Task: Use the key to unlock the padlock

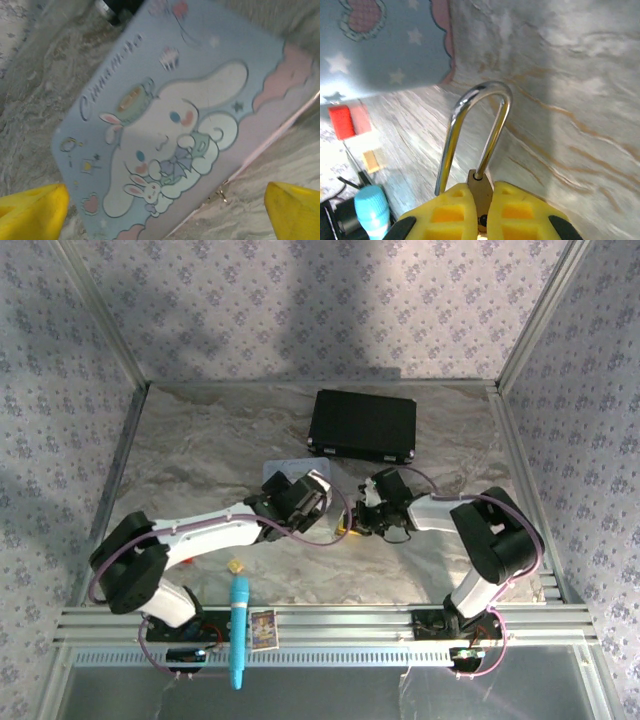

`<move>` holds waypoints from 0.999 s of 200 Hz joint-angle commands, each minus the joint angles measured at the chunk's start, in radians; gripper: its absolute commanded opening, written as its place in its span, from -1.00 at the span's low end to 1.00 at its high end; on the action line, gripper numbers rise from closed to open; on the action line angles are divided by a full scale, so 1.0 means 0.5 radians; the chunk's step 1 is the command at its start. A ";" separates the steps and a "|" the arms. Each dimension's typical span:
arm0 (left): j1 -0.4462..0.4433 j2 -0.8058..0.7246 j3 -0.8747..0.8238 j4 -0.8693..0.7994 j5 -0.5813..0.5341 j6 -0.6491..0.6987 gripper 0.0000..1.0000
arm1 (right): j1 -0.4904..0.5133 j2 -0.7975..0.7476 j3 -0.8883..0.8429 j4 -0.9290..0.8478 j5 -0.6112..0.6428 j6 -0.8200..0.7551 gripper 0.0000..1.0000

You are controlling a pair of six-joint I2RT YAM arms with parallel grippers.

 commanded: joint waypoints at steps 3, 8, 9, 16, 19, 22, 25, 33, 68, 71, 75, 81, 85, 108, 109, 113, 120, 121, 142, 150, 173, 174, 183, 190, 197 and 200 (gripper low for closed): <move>-0.014 -0.130 0.084 -0.036 0.078 -0.161 1.00 | -0.066 0.079 -0.028 -1.103 0.350 -0.432 -1.00; -0.014 -0.155 0.085 -0.039 0.084 -0.182 1.00 | -0.074 0.069 -0.001 -1.159 0.372 -0.460 -1.00; -0.017 -0.159 0.085 -0.041 0.085 -0.186 1.00 | -0.075 0.069 0.005 -1.164 0.375 -0.467 -1.00; -0.015 -0.193 0.079 -0.044 0.101 -0.218 1.00 | -0.086 0.058 0.043 -1.246 0.397 -0.514 -0.97; -0.015 -0.206 0.075 -0.044 0.111 -0.229 1.00 | -0.089 0.055 0.058 -1.288 0.404 -0.534 -0.97; -0.014 -0.221 0.070 -0.045 0.118 -0.237 0.99 | -0.093 0.048 0.070 -1.331 0.411 -0.549 -0.96; -0.013 -0.235 0.068 -0.046 0.129 -0.247 1.00 | -0.099 0.042 0.082 -1.359 0.419 -0.566 -0.95; -0.014 -0.272 0.056 -0.051 0.160 -0.268 0.99 | -0.116 0.026 0.107 -1.434 0.440 -0.606 -0.90; -0.013 -0.387 -0.034 -0.038 0.204 -0.305 1.00 | -0.189 0.042 0.204 -1.559 0.512 -0.703 -0.66; -0.015 -0.390 -0.040 -0.040 0.202 -0.304 1.00 | -0.189 0.047 0.212 -1.563 0.510 -0.706 -0.60; -0.016 -0.396 -0.044 -0.043 0.196 -0.309 0.99 | -0.186 0.054 0.227 -1.573 0.514 -0.713 -0.55; -0.015 -0.397 -0.051 -0.052 0.187 -0.310 0.99 | -0.186 0.060 0.248 -1.590 0.534 -0.715 -0.53; -0.014 -0.398 -0.055 -0.061 0.180 -0.313 1.00 | -0.179 0.061 0.262 -1.594 0.553 -0.714 -0.51; -0.016 -0.413 -0.079 -0.076 0.154 -0.334 1.00 | -0.169 0.056 0.333 -1.655 0.632 -0.731 -0.29; -0.016 -0.413 -0.079 -0.076 0.154 -0.333 1.00 | -0.169 0.056 0.336 -1.658 0.634 -0.731 -0.28; -0.016 -0.418 -0.084 -0.076 0.157 -0.336 0.99 | -0.168 0.059 0.351 -1.668 0.645 -0.737 -0.23; -0.016 -0.425 -0.090 -0.073 0.159 -0.338 1.00 | -0.164 0.062 0.374 -1.681 0.677 -0.738 -0.16; -0.016 -0.425 -0.091 -0.072 0.161 -0.338 1.00 | -0.161 0.064 0.378 -1.685 0.679 -0.739 -0.15; -0.015 -0.442 -0.104 -0.064 0.163 -0.344 0.99 | -0.130 0.091 0.454 -1.724 0.750 -0.754 -0.07; -0.016 -0.449 -0.107 -0.064 0.158 -0.346 1.00 | -0.119 0.097 0.473 -1.731 0.759 -0.753 -0.06; -0.016 -0.479 -0.121 -0.075 0.139 -0.350 0.99 | -0.107 0.089 0.494 -1.729 0.811 -0.753 -0.03; -0.016 -0.480 -0.122 -0.076 0.137 -0.350 0.99 | -0.105 0.087 0.496 -1.729 0.813 -0.753 -0.03; -0.015 -0.502 -0.128 -0.081 0.126 -0.365 0.99 | -0.103 0.071 0.501 -1.720 0.808 -0.754 0.00; -0.013 -0.523 -0.131 -0.082 0.120 -0.388 1.00 | -0.103 0.048 0.501 -1.701 0.774 -0.757 0.03; -0.013 -0.550 -0.132 -0.081 0.124 -0.408 0.99 | -0.099 0.016 0.501 -1.685 0.750 -0.758 0.06; -0.013 -0.563 -0.137 -0.080 0.129 -0.420 1.00 | -0.097 0.001 0.504 -1.676 0.744 -0.756 0.07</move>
